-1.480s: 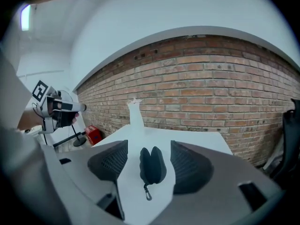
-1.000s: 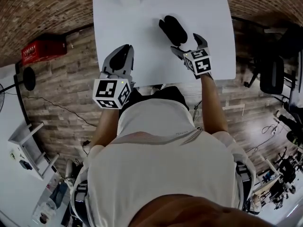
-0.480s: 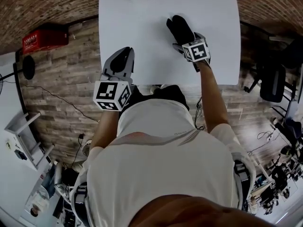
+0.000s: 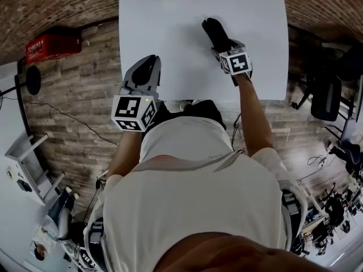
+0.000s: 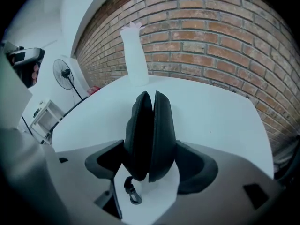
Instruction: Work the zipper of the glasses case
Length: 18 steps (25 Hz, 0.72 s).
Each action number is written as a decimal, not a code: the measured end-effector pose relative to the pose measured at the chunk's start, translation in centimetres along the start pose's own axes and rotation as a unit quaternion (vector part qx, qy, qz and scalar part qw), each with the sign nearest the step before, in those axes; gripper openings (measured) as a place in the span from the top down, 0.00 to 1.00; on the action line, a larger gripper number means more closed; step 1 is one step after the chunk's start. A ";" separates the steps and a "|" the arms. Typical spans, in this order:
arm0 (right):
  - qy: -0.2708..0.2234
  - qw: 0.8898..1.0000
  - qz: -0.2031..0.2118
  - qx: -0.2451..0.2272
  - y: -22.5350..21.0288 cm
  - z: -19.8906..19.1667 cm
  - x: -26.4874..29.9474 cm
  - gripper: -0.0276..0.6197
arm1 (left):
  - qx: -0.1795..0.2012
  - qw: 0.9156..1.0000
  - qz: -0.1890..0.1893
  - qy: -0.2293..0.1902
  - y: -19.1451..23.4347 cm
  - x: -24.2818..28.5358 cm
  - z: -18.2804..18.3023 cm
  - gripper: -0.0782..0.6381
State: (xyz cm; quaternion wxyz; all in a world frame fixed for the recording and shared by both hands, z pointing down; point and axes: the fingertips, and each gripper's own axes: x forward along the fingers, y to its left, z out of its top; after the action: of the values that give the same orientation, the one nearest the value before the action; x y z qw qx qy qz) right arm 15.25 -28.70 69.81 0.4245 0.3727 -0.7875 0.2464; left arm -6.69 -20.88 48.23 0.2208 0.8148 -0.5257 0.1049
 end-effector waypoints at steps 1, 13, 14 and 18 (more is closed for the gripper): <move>-0.002 1.000 -0.002 0.001 0.1 0.0 -0.1 0.36 | 0.000 1.000 -0.001 0.000 0.0 -0.1 0.0 0.84; -0.058 0.998 -0.003 0.038 0.7 0.8 -1.9 0.47 | 0.002 1.000 -0.001 -0.008 0.4 -1.1 0.3 0.84; -0.068 0.997 0.002 0.046 0.7 1.0 -2.3 0.47 | 0.002 1.000 -0.002 -0.010 0.4 -1.1 0.4 0.84; -0.110 0.989 0.031 0.098 1.1 1.7 -4.1 0.47 | 0.006 1.000 -0.007 -0.020 0.2 -1.5 1.1 0.84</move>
State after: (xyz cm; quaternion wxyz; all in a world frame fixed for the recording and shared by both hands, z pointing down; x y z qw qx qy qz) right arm 14.97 -27.69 65.37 0.2893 0.4126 -0.8126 0.2929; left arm -7.57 -20.28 46.75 0.2062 0.8215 -0.5239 0.0902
